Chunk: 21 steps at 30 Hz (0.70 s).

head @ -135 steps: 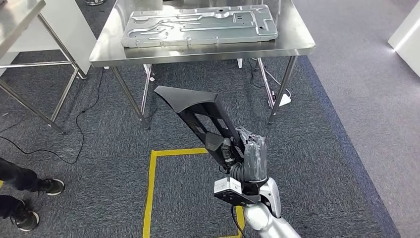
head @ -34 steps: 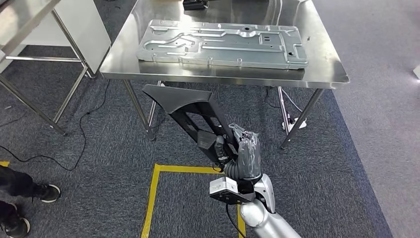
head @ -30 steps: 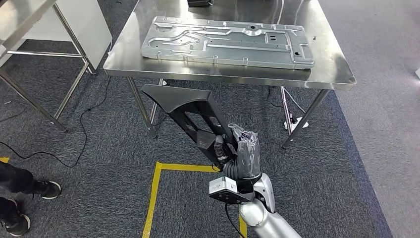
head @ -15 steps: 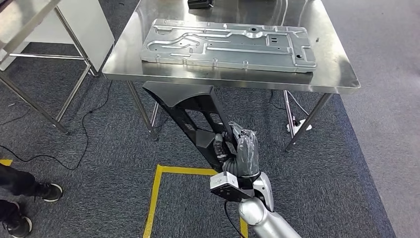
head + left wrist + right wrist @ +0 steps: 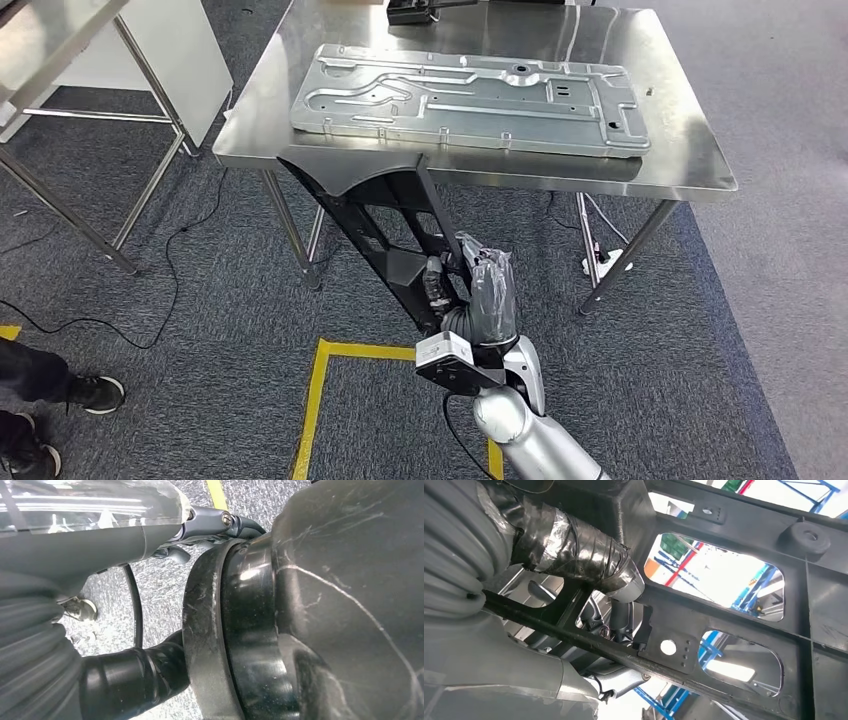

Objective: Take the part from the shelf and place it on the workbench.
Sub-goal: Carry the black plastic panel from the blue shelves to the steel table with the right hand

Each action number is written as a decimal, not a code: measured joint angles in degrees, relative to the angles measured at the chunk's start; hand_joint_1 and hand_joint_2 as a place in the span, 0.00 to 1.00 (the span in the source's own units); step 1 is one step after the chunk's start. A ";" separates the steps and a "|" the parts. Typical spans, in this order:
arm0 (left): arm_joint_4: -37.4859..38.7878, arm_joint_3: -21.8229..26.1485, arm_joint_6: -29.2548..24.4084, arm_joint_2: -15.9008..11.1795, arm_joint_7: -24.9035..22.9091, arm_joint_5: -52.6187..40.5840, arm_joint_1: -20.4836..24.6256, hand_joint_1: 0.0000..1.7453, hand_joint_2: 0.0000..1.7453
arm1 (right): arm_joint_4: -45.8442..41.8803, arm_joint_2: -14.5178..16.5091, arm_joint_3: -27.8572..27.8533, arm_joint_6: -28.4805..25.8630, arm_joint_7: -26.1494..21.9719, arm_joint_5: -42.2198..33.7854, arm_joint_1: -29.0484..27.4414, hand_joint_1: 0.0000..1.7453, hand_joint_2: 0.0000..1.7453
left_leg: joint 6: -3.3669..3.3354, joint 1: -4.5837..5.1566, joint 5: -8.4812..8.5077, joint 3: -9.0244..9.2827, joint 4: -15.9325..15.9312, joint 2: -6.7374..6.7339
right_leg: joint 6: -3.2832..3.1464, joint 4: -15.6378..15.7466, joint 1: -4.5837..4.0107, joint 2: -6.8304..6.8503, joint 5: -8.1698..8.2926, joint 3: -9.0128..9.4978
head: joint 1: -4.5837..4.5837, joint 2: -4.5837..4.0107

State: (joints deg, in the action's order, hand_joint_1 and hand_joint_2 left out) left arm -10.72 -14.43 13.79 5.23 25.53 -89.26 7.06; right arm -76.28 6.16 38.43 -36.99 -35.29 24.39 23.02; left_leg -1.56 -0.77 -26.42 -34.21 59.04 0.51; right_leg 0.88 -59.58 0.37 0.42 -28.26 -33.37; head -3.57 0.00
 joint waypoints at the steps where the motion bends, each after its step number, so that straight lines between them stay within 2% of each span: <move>1: -0.01 -0.02 0.02 0.04 0.00 0.02 0.01 0.00 1.00 | 0.04 0.07 -0.02 0.01 0.13 0.11 0.32 1.00 1.00 | -0.39 -0.08 -0.01 0.15 -0.12 -0.01 | 0.24 -1.93 0.08 -0.04 -1.05 -0.94 | 0.00 0.00; 2: -0.01 -0.05 0.04 0.08 0.00 0.02 0.02 0.00 1.00 | 0.11 0.10 -0.05 0.03 0.21 0.19 0.63 1.00 1.00 | -0.67 -0.09 -0.08 0.28 -0.16 -0.04 | 0.43 -5.11 0.17 -0.09 -2.50 -2.59 | -0.02 0.00; 4: -0.01 -0.20 0.09 0.08 0.00 0.02 0.04 0.00 1.00 | 0.42 0.12 -0.15 0.11 0.49 0.27 1.04 1.00 1.00 | -1.06 0.01 -0.30 0.41 -0.16 -0.05 | 0.61 -13.02 0.20 -0.14 -5.13 -7.15 | -0.03 0.00; 5: -0.01 -0.32 0.11 0.09 0.00 0.02 0.06 0.00 1.00 | 0.63 0.11 -0.21 0.19 0.69 0.28 1.14 1.00 1.00 | -1.15 0.08 -0.43 0.54 -0.16 0.02 | 0.60 -15.50 0.21 -0.14 -5.30 -8.89 | -0.03 0.00; 6: -0.01 -0.44 0.13 0.09 0.00 0.02 0.09 0.00 1.00 | 0.87 0.12 -0.26 0.27 0.90 0.31 1.24 1.00 1.00 | -1.21 0.14 -0.60 0.76 -0.15 0.13 | 0.47 -15.84 0.19 -0.15 -4.33 -9.60 | -0.02 0.00; 7: -0.01 -0.60 0.15 0.11 0.00 0.03 0.13 0.00 1.00 | 1.10 0.13 -0.29 0.37 1.05 0.34 1.42 1.00 1.00 | -1.18 0.19 -0.79 1.08 -0.15 0.27 | 0.21 -13.72 0.12 -0.16 -2.29 -9.05 | -0.02 0.00; 8: -0.01 -0.78 0.19 0.16 0.00 0.03 0.19 0.00 1.00 | 1.29 0.13 -0.31 0.45 1.14 0.37 1.69 1.00 1.00 | -1.11 0.23 -1.03 1.46 -0.16 0.40 | -0.18 -9.88 -0.01 -0.18 0.29 -7.56 | -0.03 0.00; 9: -0.01 -1.00 0.26 0.20 0.00 0.03 0.26 0.00 1.00 | 1.46 0.14 -0.34 0.56 1.20 0.39 2.04 1.00 1.00 | -0.96 0.30 -1.29 1.80 -0.18 0.49 | -0.62 -5.92 -0.27 -0.18 2.21 -5.79 | -0.02 0.00; 10: -0.01 -1.26 0.36 0.25 0.01 0.03 0.33 0.00 1.00 | 1.61 0.16 -0.37 0.67 1.24 0.42 2.43 1.00 1.00 | -0.74 0.36 -1.53 2.02 -0.17 0.55 | -0.97 -2.48 -0.52 -0.15 3.43 -4.24 | -0.03 0.00; 11: -0.01 -1.49 0.46 0.27 0.01 0.03 0.40 0.00 1.00 | 1.74 0.21 -0.39 0.75 1.29 0.43 2.75 1.00 1.00 | -0.50 0.39 -1.70 2.12 -0.22 0.57 | -1.21 -0.43 -0.74 -0.13 3.82 -3.29 | -0.01 0.00; 13: -0.01 -1.84 0.71 0.28 0.02 0.03 0.53 0.00 1.00 | 2.01 0.33 -0.43 0.83 1.40 0.47 3.14 1.00 1.00 | 0.09 0.38 -1.88 2.24 -0.49 0.55 | -1.37 0.69 -0.90 -0.15 3.46 -2.76 | -0.01 0.00; 15: -0.01 -2.09 0.90 0.25 0.01 0.02 0.63 0.00 1.00 | 2.22 0.56 -0.46 0.91 1.60 0.52 3.27 1.00 1.00 | 0.66 0.39 -2.45 2.29 -0.15 0.42 | -1.63 1.38 -0.48 -0.14 3.50 -2.16 | 0.02 0.00; 16: -0.01 -2.25 0.97 0.23 0.05 0.03 0.68 0.00 1.00 | 2.31 0.72 -0.46 0.97 1.71 0.57 3.41 1.00 1.00 | 0.91 0.43 -3.31 1.69 1.31 0.34 | -1.81 1.80 -0.26 -0.10 3.51 -1.77 | 0.06 0.00; 17: -0.01 -2.44 1.02 0.21 0.11 0.03 0.72 0.00 1.00 | 2.40 0.87 -0.46 1.02 1.82 0.65 3.56 1.00 1.00 | 1.13 0.43 -4.62 0.40 3.94 0.27 | -2.01 2.10 -0.09 -0.03 3.47 -1.40 | 0.10 0.00; 19: -0.02 -2.79 1.03 0.20 0.22 0.00 0.78 0.00 1.00 | 2.69 1.03 -0.46 1.05 1.93 0.79 3.77 1.00 1.00 | 1.51 0.39 -7.53 -3.76 11.42 0.13 | -2.31 2.15 -0.14 0.10 3.13 -1.03 | 0.13 0.00; 20: -0.02 -2.92 1.01 0.20 0.21 -0.08 0.81 0.00 1.00 | 2.88 1.05 -0.46 1.07 1.97 0.84 3.77 1.00 1.00 | 1.70 0.35 -8.07 -5.48 14.21 -0.02 | -2.35 2.12 -0.15 0.15 2.92 -0.84 | 0.12 0.00; 21: -0.03 -3.00 0.99 0.20 0.19 -0.14 0.84 0.00 1.00 | 3.08 1.05 -0.46 1.08 2.01 0.88 3.74 1.00 1.00 | 1.87 0.26 -7.50 -6.32 15.12 -0.19 | -2.31 2.05 -0.13 0.16 2.68 -0.61 | 0.12 0.00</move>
State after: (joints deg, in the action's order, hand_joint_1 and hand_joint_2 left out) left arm -10.75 -17.44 14.78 5.43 25.71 -89.41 7.90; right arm -73.19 7.21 37.97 -35.91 -33.28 25.27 26.76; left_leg 0.31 -0.51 -33.92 -40.53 74.15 0.32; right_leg -1.43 -57.53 0.24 0.58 -25.58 -33.98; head -3.45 0.00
